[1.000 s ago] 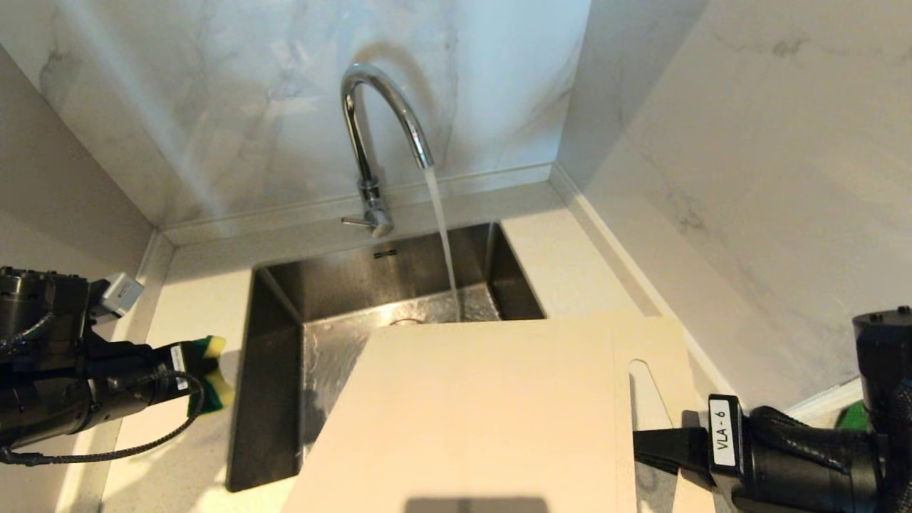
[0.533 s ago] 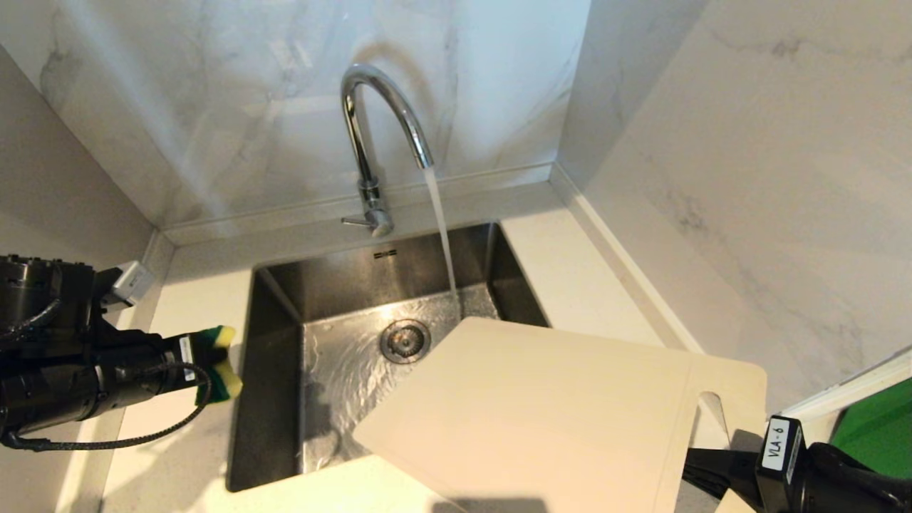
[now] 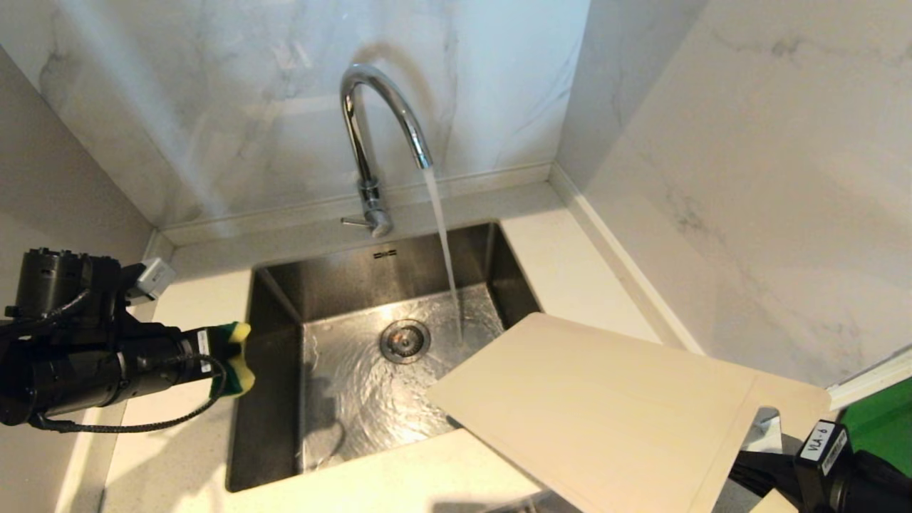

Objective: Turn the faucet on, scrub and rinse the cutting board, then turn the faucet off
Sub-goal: Put down the cutting board

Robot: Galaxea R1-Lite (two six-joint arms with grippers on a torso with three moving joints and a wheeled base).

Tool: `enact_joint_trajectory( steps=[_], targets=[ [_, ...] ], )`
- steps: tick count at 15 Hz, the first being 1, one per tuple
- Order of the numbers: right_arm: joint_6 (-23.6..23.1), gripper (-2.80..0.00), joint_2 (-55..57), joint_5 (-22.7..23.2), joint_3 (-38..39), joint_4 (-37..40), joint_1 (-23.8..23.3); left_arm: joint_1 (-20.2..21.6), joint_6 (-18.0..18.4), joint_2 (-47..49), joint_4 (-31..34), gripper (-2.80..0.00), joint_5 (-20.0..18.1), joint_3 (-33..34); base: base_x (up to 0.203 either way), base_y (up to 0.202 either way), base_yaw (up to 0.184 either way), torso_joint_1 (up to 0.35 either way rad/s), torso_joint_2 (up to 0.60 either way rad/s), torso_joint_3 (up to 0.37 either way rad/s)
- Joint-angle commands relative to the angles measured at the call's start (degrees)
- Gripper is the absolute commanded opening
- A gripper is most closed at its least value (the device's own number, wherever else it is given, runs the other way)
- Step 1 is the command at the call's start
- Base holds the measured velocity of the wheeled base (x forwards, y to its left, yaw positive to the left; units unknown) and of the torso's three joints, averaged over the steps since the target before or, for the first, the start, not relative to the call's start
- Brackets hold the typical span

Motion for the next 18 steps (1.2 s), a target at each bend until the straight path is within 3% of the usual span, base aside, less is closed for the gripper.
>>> enact_joint_trajectory(
  steps=[1, 4, 9, 13, 18],
  targets=[
    [-1.59, -2.8, 1.29, -0.68, -0.1, 0.18, -5.03, 0.18, 0.0, 1.89, -0.07, -2.8, -0.22, -0.18, 0.0, 0.0, 0.0, 0.0, 0.0, 0.0],
    [-3.63, -2.8, 2.11, -1.97, -0.16, 0.39, -10.23, 0.26, 0.1, 3.33, -0.35, -2.8, -0.31, -0.1, 0.0, 0.0, 0.0, 0.0, 0.0, 0.0],
    [-3.03, -2.8, 1.8, -4.74, 5.57, 0.53, -10.36, 0.26, 0.1, 3.52, -0.35, -2.8, -0.31, -0.09, 0.0, 0.0, 0.0, 0.0, 0.0, 0.0],
    [4.99, -2.8, 3.0, -8.95, 11.29, 0.26, -10.29, 0.26, 0.1, 3.68, -0.35, -2.8, -0.31, -0.27, 0.0, 0.0, 0.0, 0.0, 0.0, 0.0],
    [8.02, -2.8, 5.61, -9.34, 11.39, 0.28, -9.92, 0.18, 0.1, 3.77, -0.35, -2.8, -0.39, -0.27, 0.0, 0.0, 0.0, 0.0, 0.0, 0.0]
  ],
)
